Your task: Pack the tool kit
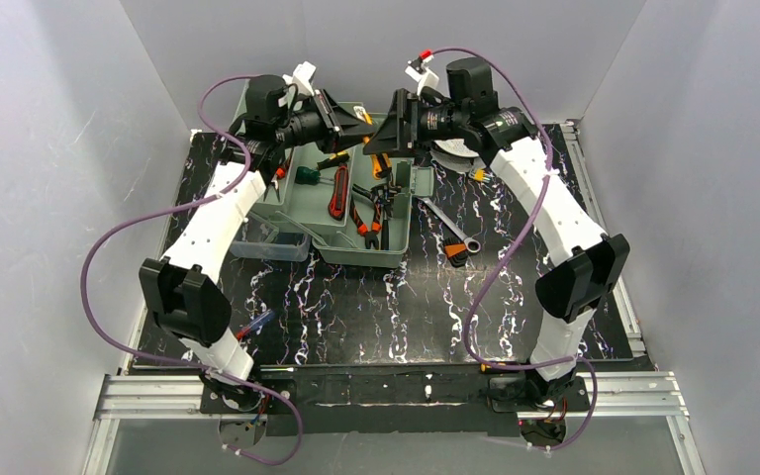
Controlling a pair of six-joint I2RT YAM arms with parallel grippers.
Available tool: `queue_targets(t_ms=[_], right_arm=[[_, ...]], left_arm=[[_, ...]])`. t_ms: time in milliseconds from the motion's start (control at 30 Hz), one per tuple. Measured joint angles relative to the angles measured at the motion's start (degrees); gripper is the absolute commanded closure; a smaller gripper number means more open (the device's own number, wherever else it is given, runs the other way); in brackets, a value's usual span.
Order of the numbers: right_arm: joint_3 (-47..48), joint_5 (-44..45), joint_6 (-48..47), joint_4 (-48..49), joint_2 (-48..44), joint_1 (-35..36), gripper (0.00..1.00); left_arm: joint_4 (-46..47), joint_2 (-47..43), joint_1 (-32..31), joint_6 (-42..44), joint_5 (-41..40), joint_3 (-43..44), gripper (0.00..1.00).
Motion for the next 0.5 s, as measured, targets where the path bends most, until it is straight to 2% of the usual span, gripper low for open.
queue_targets(t_ms=[100,200,367,500], right_arm=[[0.0,3.2,-1.2,-1.9,-1.0,0.0,0.19],[-1.0,7.3,-2.6,-5.6,-3.4,-0.6,0.17],[-5.7,13.3,-4.4,-11.5,-9.9,-4.0,0.15],[-10.4,18.7,-5.9,-15.6,-15.6,-6.4,0.14]], left_arm=[[-1.6,1.4,0.3,2.2,0.0,1.3,1.0],[-7.7,4.3,1.9,8.3,-1.9,6.3,1.0],[-19.8,12.5,5.5,22.4,-12.9,22.0,1.0],[-25.5,19.6,6.4,31.3,-20.9,31.7,1.0]])
